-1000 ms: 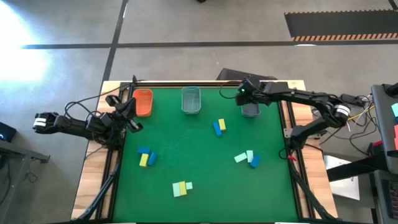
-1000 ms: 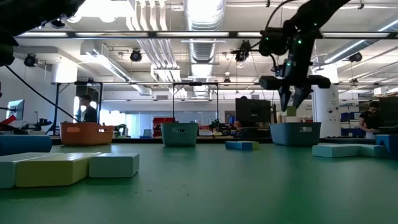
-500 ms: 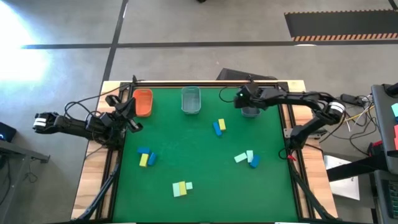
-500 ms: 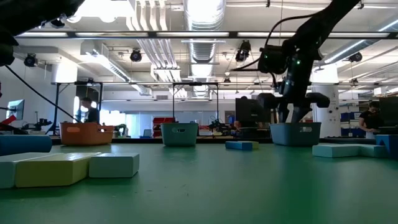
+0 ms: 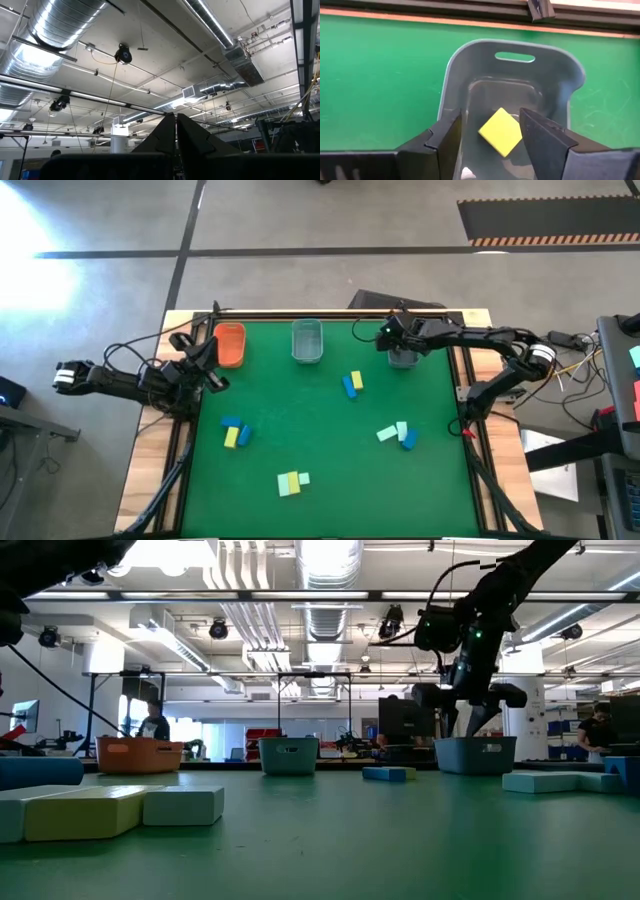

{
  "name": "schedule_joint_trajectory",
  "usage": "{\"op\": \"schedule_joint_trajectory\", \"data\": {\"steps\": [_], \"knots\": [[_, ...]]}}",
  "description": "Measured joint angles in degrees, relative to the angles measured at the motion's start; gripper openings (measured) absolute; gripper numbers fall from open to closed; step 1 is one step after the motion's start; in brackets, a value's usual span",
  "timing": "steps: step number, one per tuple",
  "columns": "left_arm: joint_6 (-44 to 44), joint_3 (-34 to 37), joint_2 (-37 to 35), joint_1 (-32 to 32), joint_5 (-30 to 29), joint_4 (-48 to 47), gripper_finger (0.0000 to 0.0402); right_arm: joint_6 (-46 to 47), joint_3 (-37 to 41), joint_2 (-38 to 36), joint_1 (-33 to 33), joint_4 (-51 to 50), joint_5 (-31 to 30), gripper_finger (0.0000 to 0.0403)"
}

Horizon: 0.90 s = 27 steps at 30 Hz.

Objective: Sort & place blocks by color
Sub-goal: Put the blue block into the blue bin

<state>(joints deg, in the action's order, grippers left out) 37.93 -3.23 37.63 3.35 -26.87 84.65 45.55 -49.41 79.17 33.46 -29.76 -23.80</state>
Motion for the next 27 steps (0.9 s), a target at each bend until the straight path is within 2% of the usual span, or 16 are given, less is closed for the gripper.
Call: {"op": "schedule_joint_trajectory", "data": {"steps": [7, 11, 17, 24, 27], "knots": [[-1.0, 0.29, 1.6, 0.0, 0.0, -0.16, 0.0002, -4.42, 0.0, -7.34, -4.12, 0.06, 0.16, 0.0171], [-8.34, -0.07, 3.43, 0.0, 0.0, -0.16, 0.0002, -9.66, 0.03, -11.26, -9.01, 1.49, -0.46, 0.0164], [-16.16, -2.09, 9.33, 0.0, -1.71, -1.12, 0.0002, -19.8, 0.31, -14.72, -16.85, 9.78, -0.69, 0.0155], [-38.25, -5.43, 18.7, 0.0, -13.92, -13.6, 0.0002, -33.44, 0.31, -16.1, -22.21, 20.67, -0.22, 0.0158], [-47.74, -9.25, 21.18, -0.02, -14.25, -22.5, 0.0001, -38.16, 0.33, -16.21, -23.02, 23.7, -0.14, 0.016]]}}
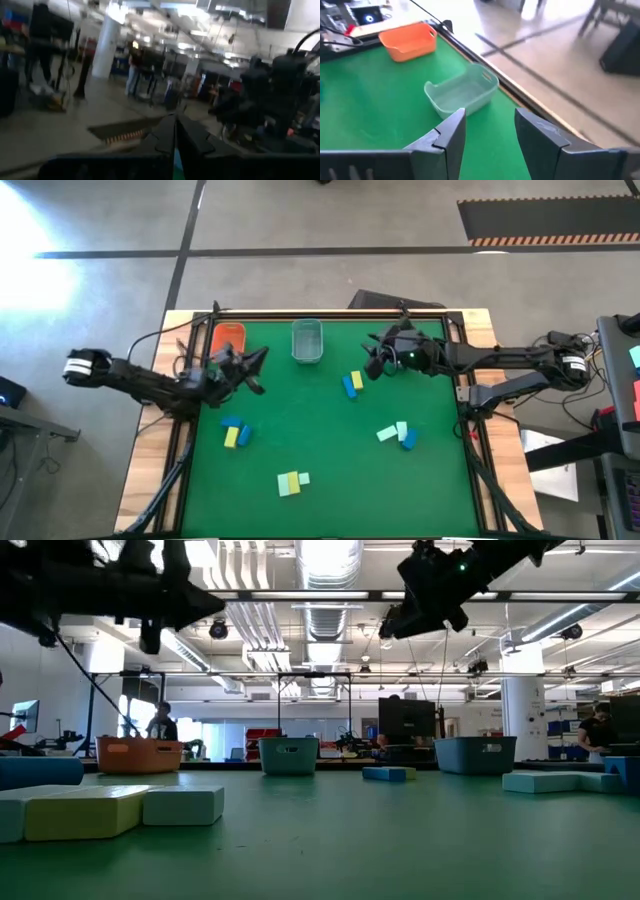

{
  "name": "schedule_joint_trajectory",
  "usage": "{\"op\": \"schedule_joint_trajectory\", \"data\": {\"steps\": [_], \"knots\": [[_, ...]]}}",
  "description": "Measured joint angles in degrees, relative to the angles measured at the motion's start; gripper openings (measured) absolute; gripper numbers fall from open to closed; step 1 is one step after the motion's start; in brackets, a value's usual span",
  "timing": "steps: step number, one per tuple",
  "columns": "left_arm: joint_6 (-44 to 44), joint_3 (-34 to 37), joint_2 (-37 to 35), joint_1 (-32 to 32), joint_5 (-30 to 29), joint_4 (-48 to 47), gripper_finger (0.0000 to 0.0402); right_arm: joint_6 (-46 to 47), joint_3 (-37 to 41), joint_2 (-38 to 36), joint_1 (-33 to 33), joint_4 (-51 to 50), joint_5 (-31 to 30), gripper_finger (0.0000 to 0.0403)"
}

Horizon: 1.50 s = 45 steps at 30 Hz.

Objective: Sort & place blocks by color
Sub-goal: Put the blue block into the blue bin

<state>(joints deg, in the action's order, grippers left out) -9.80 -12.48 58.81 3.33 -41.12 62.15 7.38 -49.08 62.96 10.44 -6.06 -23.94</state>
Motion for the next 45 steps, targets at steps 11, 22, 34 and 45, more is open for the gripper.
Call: {"op": "schedule_joint_trajectory", "data": {"steps": [11, 22, 34, 45], "knots": [[-31.37, -28.22, 6.61, 0.0, 10.71, -76.27, 0.0, -6.89, 0.04, 0.39, -0.07, 1.28, 0.09, 0.0158], [-59.69, -43.92, 17.05, 10.29, 40.62, -118.69, 0.0, -12.77, 0.04, 0.69, -0.05, 6.03, 0.11, 0.0153], [-70.51, -40.4, 22.23, 14.03, 45.74, -118.22, 0.0011, -15.17, 0.04, 0.85, -0.05, 7.05, 0.11, 0.0157], [-70.51, -36.96, 23.57, 14.01, 44.14, -118.22, 0.0156, -15.48, 0.04, 0.87, -0.05, 6.68, 0.09, 0.016]]}}
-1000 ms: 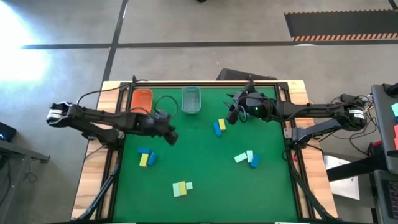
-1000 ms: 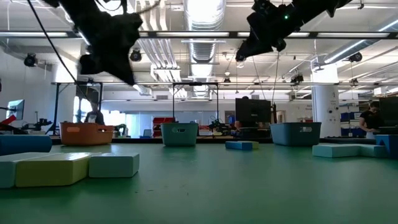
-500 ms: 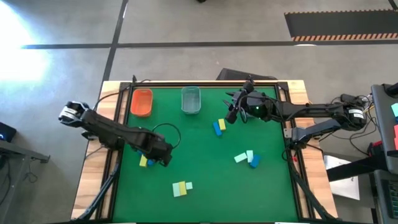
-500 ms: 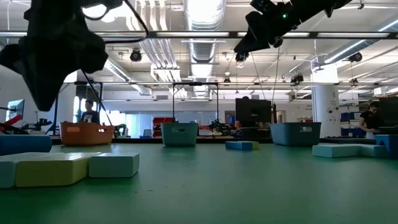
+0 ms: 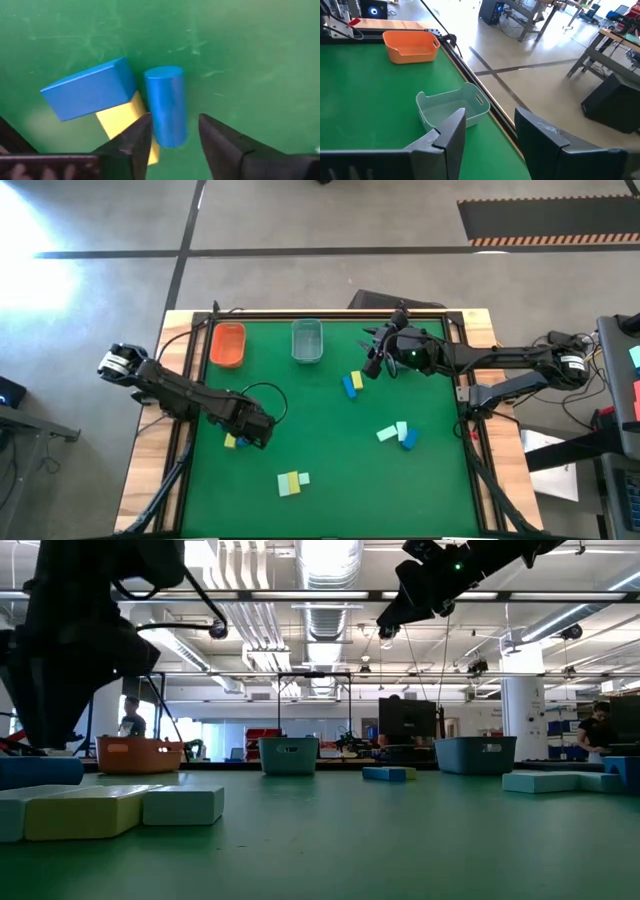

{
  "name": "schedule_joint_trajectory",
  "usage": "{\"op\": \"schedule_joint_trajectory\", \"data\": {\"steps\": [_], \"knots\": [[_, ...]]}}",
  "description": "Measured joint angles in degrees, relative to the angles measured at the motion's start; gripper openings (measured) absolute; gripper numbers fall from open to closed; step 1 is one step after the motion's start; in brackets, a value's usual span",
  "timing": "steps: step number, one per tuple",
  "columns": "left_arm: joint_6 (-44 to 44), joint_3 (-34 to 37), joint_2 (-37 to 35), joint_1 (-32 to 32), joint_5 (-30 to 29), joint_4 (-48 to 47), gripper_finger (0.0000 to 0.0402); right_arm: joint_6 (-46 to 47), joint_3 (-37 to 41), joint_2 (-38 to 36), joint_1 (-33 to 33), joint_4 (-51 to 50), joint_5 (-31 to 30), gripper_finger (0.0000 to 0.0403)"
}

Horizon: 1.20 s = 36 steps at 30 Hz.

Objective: Sort & place blocks by color
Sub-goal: Put the blue block into the blue bin

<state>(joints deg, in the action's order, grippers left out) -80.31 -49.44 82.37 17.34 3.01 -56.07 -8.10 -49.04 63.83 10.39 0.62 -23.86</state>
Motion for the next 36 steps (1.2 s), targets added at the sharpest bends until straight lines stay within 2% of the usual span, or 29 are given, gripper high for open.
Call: {"op": "schedule_joint_trajectory", "data": {"steps": [5, 16, 27, 30, 34, 36], "knots": [[0.74, 0.32, 0.83, 0.0, -0.3, 0.15, 0.0179, 0.11, 0.0, 0.0, 0.0, -0.08, 0.02, 0.0155], [1.19, 0.36, 2.15, 0.0, -3.2, 1.56, 0.0168, 0.18, 0.02, 0.0, 0.0, -0.34, 0.02, 0.0158], [3.29, -0.02, 8.22, 0.0, -3.53, 2.71, 0.0168, 0.72, 0.37, 0.02, 0.02, -0.41, 0.02, 0.016], [4.22, -0.1, 8.68, 0.0, -3.5, 3.57, 0.0156, 1.02, 0.37, 0.02, 0.02, -0.4, 0.02, 0.0158], [4.24, -0.04, 8.45, 0.0, -3.5, 3.99, 0.0114, 1.29, 0.39, 0.02, 0.02, -0.39, 0.0, 0.0153], [4.24, -0.03, 8.08, 0.0, -3.5, 4.26, 0.011, 1.31, 0.39, 0.02, 0.02, -0.39, 0.02, 0.0153]]}}
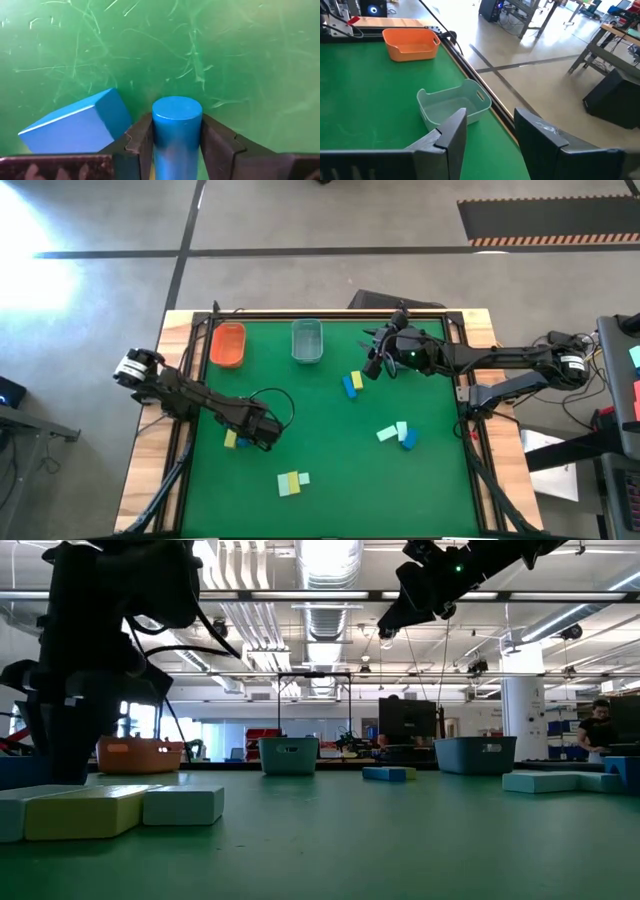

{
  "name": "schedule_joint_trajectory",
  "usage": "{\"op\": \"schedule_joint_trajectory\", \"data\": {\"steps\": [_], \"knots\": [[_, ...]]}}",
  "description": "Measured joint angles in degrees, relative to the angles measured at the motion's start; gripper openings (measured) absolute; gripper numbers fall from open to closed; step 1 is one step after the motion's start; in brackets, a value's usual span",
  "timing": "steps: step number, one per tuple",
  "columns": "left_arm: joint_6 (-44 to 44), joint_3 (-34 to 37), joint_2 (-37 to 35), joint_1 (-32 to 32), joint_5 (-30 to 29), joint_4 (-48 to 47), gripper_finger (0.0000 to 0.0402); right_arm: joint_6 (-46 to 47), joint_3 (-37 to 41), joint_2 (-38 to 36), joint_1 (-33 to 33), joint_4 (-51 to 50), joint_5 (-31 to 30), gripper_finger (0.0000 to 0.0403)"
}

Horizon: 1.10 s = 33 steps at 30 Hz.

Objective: Sort & place blocks by color
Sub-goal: Put the blue block into the blue bin

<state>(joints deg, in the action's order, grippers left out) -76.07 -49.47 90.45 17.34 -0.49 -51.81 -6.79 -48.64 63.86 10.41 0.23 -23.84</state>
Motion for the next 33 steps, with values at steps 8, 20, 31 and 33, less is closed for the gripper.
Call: {"op": "schedule_joint_trajectory", "data": {"steps": [8, 20, 31, 33], "knots": [[3.11, -2.88, -1.21, -0.9, -0.05, 0.36, 0.011, -0.63, 0.0, 0.0, 0.0, -0.33, -0.02, 0.0157], [30.01, -14.7, -1.64, -13.55, -5.79, -2.62, 0.011, -5.89, 0.02, -0.82, 0.0, -4.0, -0.06, 0.0143], [62.51, -23.14, -1.64, -29.02, -13.11, 14.49, 0.011, -5.29, 0.05, -4.39, 0.0, -10.58, 0.01, 0.0136], [67.21, -22.07, -1.62, -31.31, -13.09, 21.62, 0.0111, -4.72, 0.28, -5.41, 0.0, -11.86, 0.01, 0.0134]]}}
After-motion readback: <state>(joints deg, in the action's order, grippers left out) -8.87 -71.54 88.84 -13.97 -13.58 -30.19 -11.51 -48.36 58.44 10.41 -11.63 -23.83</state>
